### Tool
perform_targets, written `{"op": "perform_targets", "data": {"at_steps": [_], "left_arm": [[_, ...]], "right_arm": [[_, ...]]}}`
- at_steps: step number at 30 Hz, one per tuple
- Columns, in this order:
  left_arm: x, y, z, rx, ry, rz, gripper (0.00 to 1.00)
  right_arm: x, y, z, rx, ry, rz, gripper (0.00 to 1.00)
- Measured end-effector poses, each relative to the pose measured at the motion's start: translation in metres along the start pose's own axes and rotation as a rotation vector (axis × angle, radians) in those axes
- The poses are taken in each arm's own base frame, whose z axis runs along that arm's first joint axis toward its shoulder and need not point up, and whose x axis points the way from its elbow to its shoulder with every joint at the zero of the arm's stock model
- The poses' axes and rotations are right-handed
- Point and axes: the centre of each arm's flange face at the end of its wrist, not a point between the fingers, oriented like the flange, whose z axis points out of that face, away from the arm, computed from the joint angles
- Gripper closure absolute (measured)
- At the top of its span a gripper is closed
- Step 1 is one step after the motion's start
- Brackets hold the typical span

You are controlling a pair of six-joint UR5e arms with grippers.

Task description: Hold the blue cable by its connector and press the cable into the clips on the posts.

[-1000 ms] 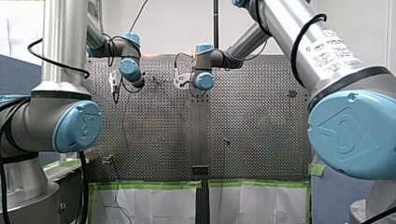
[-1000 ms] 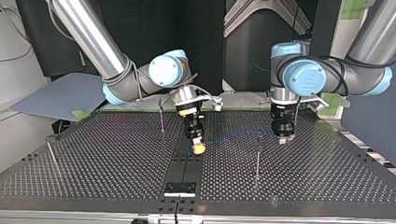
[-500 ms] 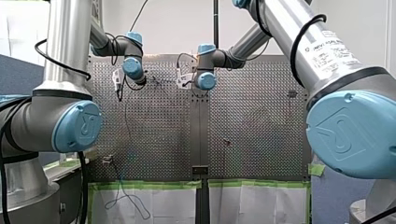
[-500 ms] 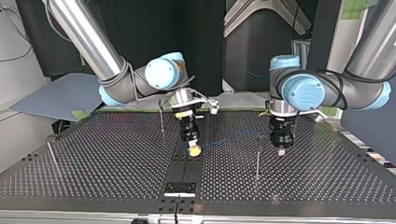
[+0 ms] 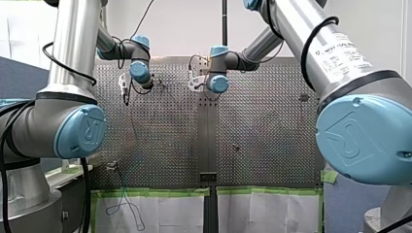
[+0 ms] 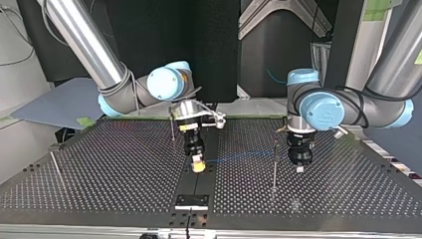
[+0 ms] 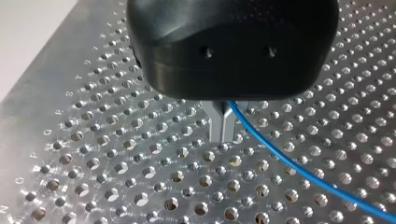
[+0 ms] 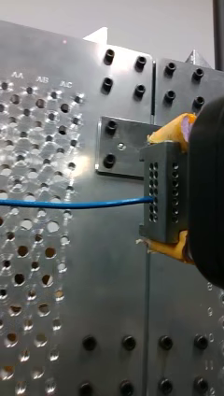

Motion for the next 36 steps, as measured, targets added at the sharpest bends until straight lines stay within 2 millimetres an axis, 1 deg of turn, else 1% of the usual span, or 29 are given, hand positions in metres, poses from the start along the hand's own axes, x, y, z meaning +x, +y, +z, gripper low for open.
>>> {"op": "perform_targets", "data": {"at_steps": [7,19,20,21,22,23,24,25,26,27,28,36], "left_arm": [[-0.0035,0.0025,0.0058,-0.01,0.001,0.006,1.0],[-0.0043,0.0031,0.0073,-0.005,-0.005,0.017,1.0],[-0.0045,0.0029,0.0074,-0.003,-0.006,0.021,0.91],[-0.0045,0.0028,0.0075,-0.002,-0.007,0.025,0.91],[-0.0046,0.0025,0.0074,-0.002,-0.007,0.031,0.66],[-0.0048,0.0023,0.0073,-0.001,-0.008,0.035,0.51],[-0.0048,0.0023,0.0073,-0.002,-0.008,0.041,0.51],[-0.0048,0.0023,0.0071,-0.004,-0.008,0.048,0.25],[-0.0048,0.0025,0.007,-0.007,-0.008,0.054,0.05],[-0.0047,0.0026,0.0067,-0.012,-0.007,0.06,0.05],[-0.0043,0.003,0.006,-0.018,-0.003,0.066,0.0],[0.0002,0.0045,-0.0014,-0.066,0.041,0.087,0.0]], "right_arm": [[-0.0011,0.0103,0.004,-0.013,0.004,-0.003,1.0],[-0.0018,0.0115,0.0037,-0.012,0.001,-0.005,1.0],[-0.0022,0.0115,0.0034,-0.012,-0.001,-0.006,1.0],[-0.0026,0.0114,0.0032,-0.012,-0.002,-0.007,1.0],[-0.0027,0.0114,0.0031,-0.011,-0.002,-0.008,1.0],[-0.0027,0.0113,0.003,-0.011,-0.002,-0.008,1.0],[-0.0026,0.011,0.003,-0.011,-0.002,-0.009,1.0],[-0.0023,0.0106,0.003,-0.01,-0.002,-0.009,1.0],[-0.002,0.0101,0.0029,-0.01,-0.002,-0.01,1.0],[-0.0017,0.0094,0.0028,-0.009,-0.002,-0.01,1.0],[-0.0016,0.0091,0.0027,-0.008,-0.002,-0.011,1.0],[-0.0029,0.0081,0.0016,-0.008,-0.005,-0.012,1.0]]}}
